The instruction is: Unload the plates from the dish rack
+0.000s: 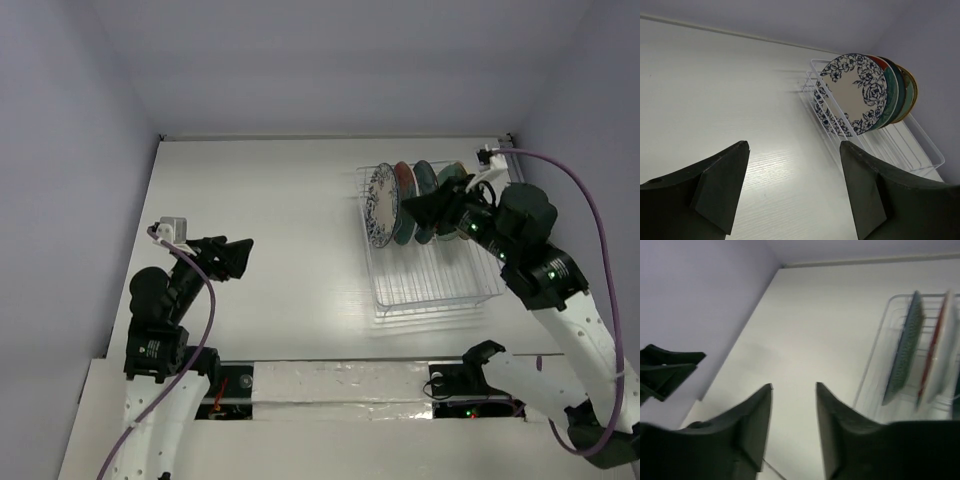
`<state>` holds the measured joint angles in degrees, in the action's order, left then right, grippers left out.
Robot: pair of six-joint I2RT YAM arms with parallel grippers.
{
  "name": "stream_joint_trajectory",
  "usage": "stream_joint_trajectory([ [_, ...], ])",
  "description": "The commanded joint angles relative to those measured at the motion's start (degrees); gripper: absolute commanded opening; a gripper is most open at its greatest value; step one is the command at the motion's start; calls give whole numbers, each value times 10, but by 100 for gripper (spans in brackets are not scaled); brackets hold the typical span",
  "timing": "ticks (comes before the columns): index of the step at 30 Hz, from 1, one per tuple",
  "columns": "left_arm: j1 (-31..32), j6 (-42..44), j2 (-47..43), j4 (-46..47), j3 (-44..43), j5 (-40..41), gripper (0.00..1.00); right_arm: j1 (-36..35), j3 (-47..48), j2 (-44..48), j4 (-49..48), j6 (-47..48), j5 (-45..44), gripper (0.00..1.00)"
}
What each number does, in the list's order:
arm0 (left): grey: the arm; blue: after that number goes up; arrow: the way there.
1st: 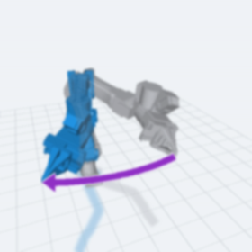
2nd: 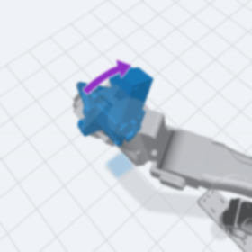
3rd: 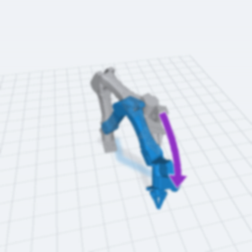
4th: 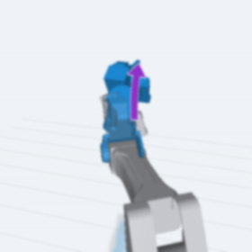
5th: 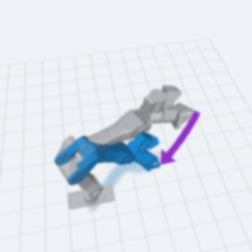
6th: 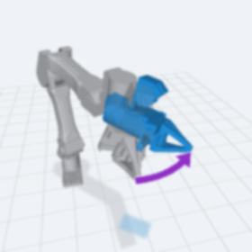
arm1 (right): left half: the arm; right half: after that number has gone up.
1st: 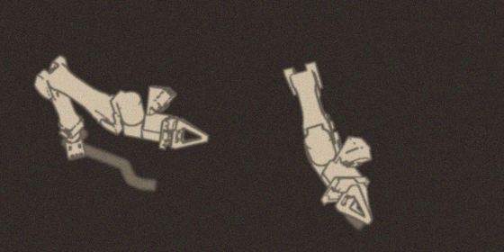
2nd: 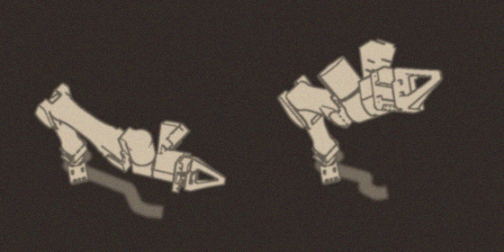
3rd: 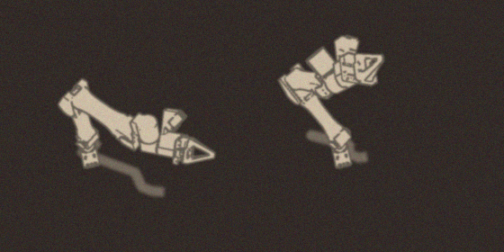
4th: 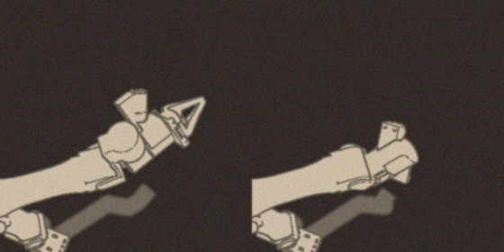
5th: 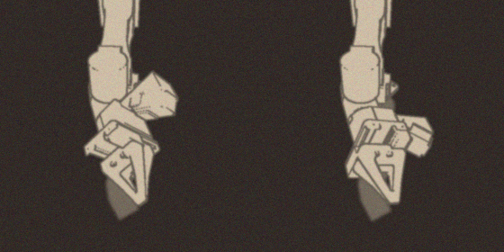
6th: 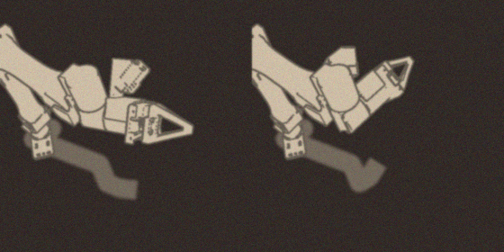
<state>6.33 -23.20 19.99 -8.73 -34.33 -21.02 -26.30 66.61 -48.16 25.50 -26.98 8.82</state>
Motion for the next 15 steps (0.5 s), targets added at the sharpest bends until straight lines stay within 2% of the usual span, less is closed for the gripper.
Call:
stream_joint_trajectory([
  [1, 2, 0, -20, 33, -7, -3, 70, -49, 49, -37, 16, 10, -79, 53],
  [3, 2, -7, -23, 38, 0, -5, 68, -64, 82, -75, 30, 17, -119, 58],
  [5, 2, -10, -20, 38, 0, -7, 65, -86, 109, -99, 54, 26, -144, 53],
  [8, 2, -15, -14, 42, 5, -10, 55, -105, 156, -140, 81, 40, -210, 18],
  [9, 2, -16, -13, 43, 5, -10, 45, -110, 167, -149, 88, 43, -221, 0],
  [11, 2, -17, -11, 43, 7, -7, 32, -116, 190, -176, 108, 46, -245, 0],
  [12, 2, -16, -10, 42, 6, -3, 19, -122, 194, -185, 112, 48, -266, 0],
  [15, 2, -19, -9, 35, 4, 14, 0, -122, 196, -210, 123, 52, -305, 0],
])
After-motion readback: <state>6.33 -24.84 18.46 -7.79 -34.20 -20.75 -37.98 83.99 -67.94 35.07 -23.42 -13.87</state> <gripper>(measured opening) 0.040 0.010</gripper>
